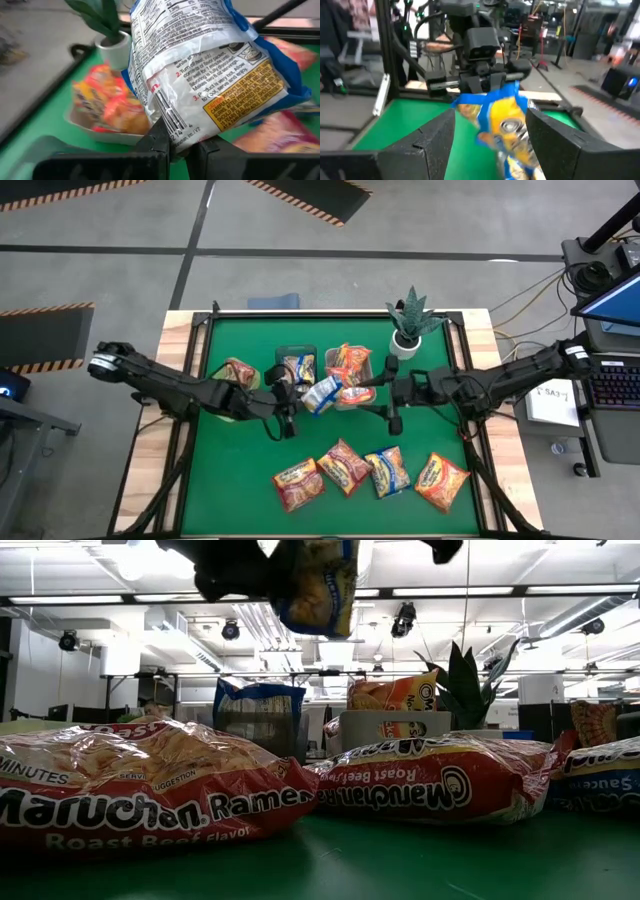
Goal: Sort Maruchan noodles
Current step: Put the blue noodle pack into the black bin
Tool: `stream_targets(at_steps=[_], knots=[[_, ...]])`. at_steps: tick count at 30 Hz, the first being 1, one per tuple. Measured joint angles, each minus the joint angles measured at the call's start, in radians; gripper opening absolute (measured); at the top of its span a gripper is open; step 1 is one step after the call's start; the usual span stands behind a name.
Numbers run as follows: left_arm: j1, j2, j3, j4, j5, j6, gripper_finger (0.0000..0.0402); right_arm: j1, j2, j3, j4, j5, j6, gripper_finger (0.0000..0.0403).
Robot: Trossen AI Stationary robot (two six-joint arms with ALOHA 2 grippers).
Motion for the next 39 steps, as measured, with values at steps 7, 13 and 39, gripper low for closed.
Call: stream_targets(at_steps=[7,13,39], knots=[[0.024,0.013,0.0,-0.018,0.283,-0.168,0.0013,0.004,0.127,0.197,-0.248,-0.001,-0.127,0.0231],[0.025,0.017,0.0,-0.04,0.315,-0.226,0.0013,0.004,0.268,0.441,-0.574,-0.055,-0.158,0.0231],[0.025,0.05,0.0,-0.03,0.311,-0.18,0.0013,-0.028,0.57,0.817,-0.933,-0.034,-0.204,0.0175]])
